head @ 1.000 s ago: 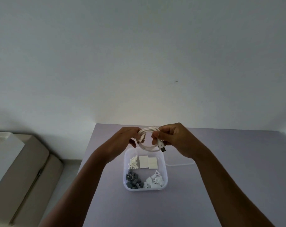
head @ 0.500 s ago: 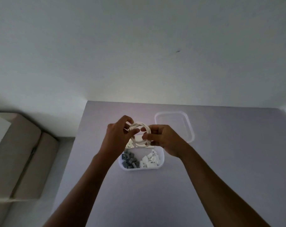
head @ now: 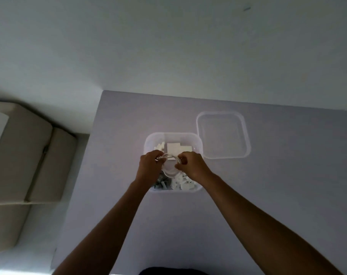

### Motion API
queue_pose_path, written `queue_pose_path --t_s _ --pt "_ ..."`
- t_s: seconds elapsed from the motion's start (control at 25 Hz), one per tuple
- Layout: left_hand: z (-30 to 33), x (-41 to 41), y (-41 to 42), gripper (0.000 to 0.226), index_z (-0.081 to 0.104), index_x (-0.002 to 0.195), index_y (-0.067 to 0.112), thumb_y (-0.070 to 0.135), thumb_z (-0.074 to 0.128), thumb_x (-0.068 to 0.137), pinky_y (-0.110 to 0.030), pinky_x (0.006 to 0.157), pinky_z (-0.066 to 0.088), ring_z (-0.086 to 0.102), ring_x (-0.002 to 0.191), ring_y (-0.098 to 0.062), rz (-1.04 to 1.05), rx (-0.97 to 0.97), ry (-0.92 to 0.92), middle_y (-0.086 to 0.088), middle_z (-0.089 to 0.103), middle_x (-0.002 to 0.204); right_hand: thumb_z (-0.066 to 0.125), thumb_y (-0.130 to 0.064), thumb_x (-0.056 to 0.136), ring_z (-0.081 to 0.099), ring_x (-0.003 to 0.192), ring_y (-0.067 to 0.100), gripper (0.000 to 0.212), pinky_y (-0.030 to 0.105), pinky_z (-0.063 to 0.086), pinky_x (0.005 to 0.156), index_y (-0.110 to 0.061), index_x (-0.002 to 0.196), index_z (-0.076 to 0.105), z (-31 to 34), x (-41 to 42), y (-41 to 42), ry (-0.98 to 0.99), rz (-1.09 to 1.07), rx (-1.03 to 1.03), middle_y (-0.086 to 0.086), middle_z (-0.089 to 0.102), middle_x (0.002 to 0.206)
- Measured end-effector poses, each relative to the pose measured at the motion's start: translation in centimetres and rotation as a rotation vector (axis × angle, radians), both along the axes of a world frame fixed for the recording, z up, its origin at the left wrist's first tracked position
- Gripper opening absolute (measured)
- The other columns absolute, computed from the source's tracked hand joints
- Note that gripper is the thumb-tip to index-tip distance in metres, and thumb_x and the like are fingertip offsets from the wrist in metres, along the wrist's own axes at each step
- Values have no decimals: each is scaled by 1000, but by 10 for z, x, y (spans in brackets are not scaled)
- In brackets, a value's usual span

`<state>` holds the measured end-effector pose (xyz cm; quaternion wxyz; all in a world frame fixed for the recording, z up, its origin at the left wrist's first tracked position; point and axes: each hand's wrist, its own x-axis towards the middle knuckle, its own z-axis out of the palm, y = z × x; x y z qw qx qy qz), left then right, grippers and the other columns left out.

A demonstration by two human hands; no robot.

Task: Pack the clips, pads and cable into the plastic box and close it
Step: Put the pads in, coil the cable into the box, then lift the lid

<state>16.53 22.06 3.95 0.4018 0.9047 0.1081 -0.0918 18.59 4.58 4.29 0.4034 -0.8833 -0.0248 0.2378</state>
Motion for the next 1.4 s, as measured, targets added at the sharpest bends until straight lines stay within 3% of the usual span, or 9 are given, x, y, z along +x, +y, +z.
queue_pose_path --t_s 0.2,0.44,0.56,0.72,0.92,1.04,1.2,1.28,1.4 --pt "-32 5 -12 13 71 92 13 20 60 91 -29 68 47 65 80 -23 33 53 141 -7 72 89 72 -13 85 66 87 30 22 35 52 78 2 99 67 -24 9 1 -11 44 -120 18 70 93" --pt "-51 12 -20 13 71 90 14 22 61 89 -31 68 44 64 87 -31 -11 152 193 -12 72 91 64 -13 90 63 74 10 11 3 42 68 -7 95 71 -12 18 -31 -266 -238 14 1 71 86" --pt "-57 12 -22 13 69 85 14 20 58 88 -37 69 52 64 84 -31 -12 187 175 -11 69 87 56 -5 90 62 88 13 17 16 49 77 -10 99 69 -19 21 -68 -374 -462 -52 1 69 96" --pt "-54 11 -27 18 69 99 9 18 60 87 -42 77 53 58 96 -33 -22 244 134 -15 66 100 53 6 85 50 117 26 41 31 46 92 -12 120 65 -65 5 -112 -158 -312 -337 7 60 125" --pt "-43 10 -33 29 65 112 9 24 67 88 -44 86 51 52 109 -33 -39 271 65 -16 63 114 67 -4 83 50 103 28 19 32 34 78 -15 98 73 -86 5 -134 -212 -235 -520 6 67 106" --pt "-30 12 -32 30 64 115 9 24 66 89 -40 87 49 54 110 -30 -4 202 -17 -14 62 116 69 -17 86 50 108 24 12 28 19 79 -25 94 69 -71 16 -140 -269 -339 -447 1 68 104" --pt "-6 19 -32 25 62 113 12 26 63 92 -30 81 48 59 101 -23 29 72 -177 -6 65 109 71 -17 87 62 103 12 8 21 44 95 -12 94 69 10 42 -137 -642 -424 -135 1 72 100" --pt "10 27 -32 28 60 116 13 31 59 94 -22 76 45 60 95 -17 86 -11 -207 -3 65 108 66 -23 93 63 94 6 16 7 44 84 -8 97 66 64 44 -128 -655 -474 61 1 71 99" --pt "35 34 -27 37 55 125 17 41 53 96 -19 76 46 60 95 -12 174 -166 -214 1 63 113 61 -28 96 68 86 11 23 19 54 76 -6 102 64 122 36 -114 -539 -532 327 3 72 95"
